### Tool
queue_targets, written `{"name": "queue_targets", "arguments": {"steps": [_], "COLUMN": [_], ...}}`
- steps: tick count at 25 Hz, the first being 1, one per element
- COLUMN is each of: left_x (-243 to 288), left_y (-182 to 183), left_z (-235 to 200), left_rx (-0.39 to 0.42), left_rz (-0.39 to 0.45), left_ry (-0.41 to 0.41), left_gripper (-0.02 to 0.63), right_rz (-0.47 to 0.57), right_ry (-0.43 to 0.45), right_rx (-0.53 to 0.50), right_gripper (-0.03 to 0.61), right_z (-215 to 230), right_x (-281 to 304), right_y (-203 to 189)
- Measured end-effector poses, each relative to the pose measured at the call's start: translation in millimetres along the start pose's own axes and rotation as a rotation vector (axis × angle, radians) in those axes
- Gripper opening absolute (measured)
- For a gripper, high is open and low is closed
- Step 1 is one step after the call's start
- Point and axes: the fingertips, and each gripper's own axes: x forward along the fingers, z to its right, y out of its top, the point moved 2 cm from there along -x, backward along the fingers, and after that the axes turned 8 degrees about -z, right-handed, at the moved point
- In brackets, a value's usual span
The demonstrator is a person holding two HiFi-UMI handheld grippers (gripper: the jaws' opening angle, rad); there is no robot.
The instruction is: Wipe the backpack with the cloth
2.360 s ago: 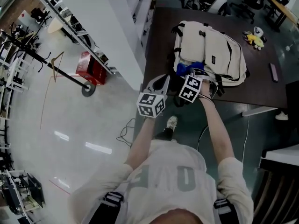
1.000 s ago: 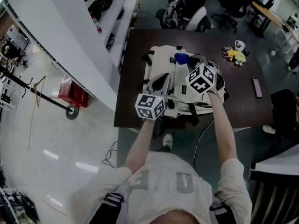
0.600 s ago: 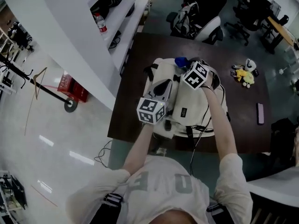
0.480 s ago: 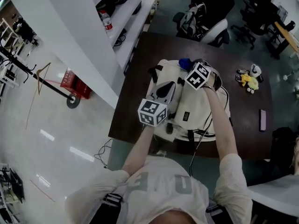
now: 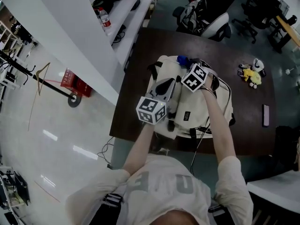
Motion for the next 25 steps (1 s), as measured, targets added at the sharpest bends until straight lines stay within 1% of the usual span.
{"name": "queue_targets", "arguments": {"steps": [2, 3, 5, 7, 10, 11, 15, 17, 22, 25], "left_x": [0, 1, 2, 1, -2, -4, -14, -19, -35, -49], "left_y": [-1, -1, -1, -3, -5, -5, -6, -8, -19, -26], "left_z": [-1, -1, -2, 0, 9, 11, 15, 17, 33, 44], "left_rx": [0.001, 0.0, -0.002, 0.021, 0.084, 0.093, 0.062, 0.05, 0.062, 0.073], "left_rz": [0.001, 0.001, -0.003, -0.018, -0.036, -0.035, -0.011, -0.012, -0.031, -0.038], "left_ry": [-0.007, -0.013, -0.023, -0.023, -0.014, -0.014, -0.015, -0.013, -0.033, -0.047], "left_gripper": [0.005, 0.005, 0.005, 0.005, 0.005, 0.005, 0.005, 0.005, 0.005, 0.005], "right_rz": [0.012, 0.014, 0.007, -0.011, -0.03, -0.038, -0.069, -0.08, -0.097, -0.106], "right_ry": [-0.003, -0.004, -0.007, -0.012, -0.019, -0.023, -0.066, -0.098, -0.128, -0.162], "right_rx": [0.041, 0.044, 0.036, 0.024, -0.017, -0.036, -0.141, -0.17, -0.152, -0.132], "right_gripper": [0.041, 0.041, 0.041, 0.041, 0.041, 0.041, 0.041, 0.041, 0.041, 0.041], "right_z": [-9, -14, -22, -25, -30, -33, -53, -62, -77, -85], "right_x": [-6, -8, -12, -16, -28, -31, -45, -53, -70, -82], "right_y": [-3, -4, -7, -11, -18, -20, -23, -25, -33, -37]}}
